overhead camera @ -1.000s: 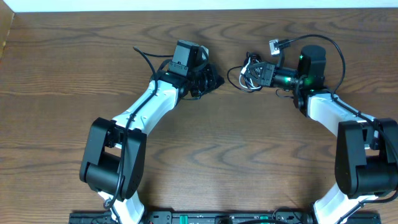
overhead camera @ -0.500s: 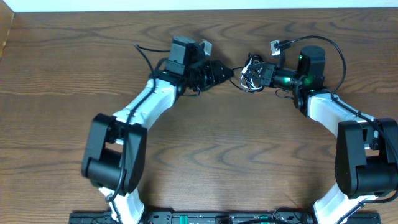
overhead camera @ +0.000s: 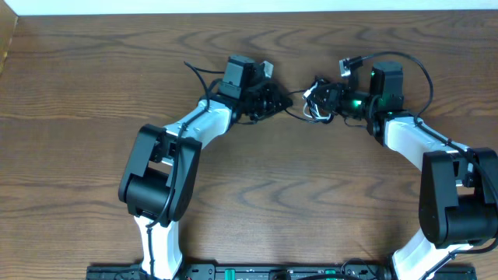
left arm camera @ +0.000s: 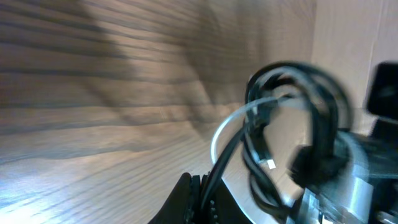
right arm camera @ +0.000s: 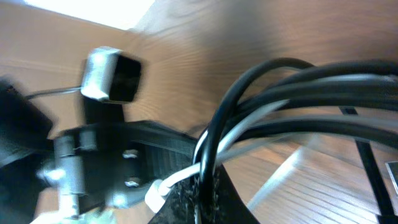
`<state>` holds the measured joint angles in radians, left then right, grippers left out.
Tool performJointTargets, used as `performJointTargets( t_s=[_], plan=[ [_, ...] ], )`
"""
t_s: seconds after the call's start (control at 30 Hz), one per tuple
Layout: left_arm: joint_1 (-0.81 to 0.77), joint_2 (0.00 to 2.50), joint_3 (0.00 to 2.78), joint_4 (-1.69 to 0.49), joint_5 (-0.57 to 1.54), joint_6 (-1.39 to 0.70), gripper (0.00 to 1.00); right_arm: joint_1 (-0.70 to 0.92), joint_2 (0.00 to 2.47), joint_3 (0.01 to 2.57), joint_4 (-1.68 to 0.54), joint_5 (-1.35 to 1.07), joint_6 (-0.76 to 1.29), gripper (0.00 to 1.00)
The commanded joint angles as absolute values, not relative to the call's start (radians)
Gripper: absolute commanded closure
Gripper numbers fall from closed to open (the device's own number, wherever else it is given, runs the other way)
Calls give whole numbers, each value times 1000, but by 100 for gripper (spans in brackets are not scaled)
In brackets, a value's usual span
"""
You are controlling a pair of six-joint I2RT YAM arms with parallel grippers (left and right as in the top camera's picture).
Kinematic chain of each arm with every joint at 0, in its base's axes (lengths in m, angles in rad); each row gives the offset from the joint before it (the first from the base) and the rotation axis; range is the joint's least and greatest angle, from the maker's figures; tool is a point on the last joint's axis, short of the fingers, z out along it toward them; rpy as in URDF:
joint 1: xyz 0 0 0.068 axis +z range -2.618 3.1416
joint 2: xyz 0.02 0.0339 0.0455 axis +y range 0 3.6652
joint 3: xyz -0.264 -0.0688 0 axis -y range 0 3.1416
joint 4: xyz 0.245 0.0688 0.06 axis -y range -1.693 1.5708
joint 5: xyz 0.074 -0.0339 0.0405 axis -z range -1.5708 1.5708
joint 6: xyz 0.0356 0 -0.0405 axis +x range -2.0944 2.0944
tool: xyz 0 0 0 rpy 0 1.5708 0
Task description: Untangle cables
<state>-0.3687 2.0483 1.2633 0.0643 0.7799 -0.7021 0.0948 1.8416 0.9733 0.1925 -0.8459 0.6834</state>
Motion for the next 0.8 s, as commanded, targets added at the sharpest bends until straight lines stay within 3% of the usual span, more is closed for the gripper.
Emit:
performJointTargets(
  t_s=[0.0,0.23,0.63,0.77],
  plan=[
    [-332,2013,1262,30,767,-676,92,97,1827,979,102,-609,683,99],
    [-351,1900,1262,-91,771,-618,93,99,1827,979,68,-474,683,99],
    [-481,1727,1262,-121,764,-568,93,128,1827,979,34,-463,735,99],
    [-530,1728,1262,-253,517,-544,93,142,1827,979,37,-464,775,99]
  ],
)
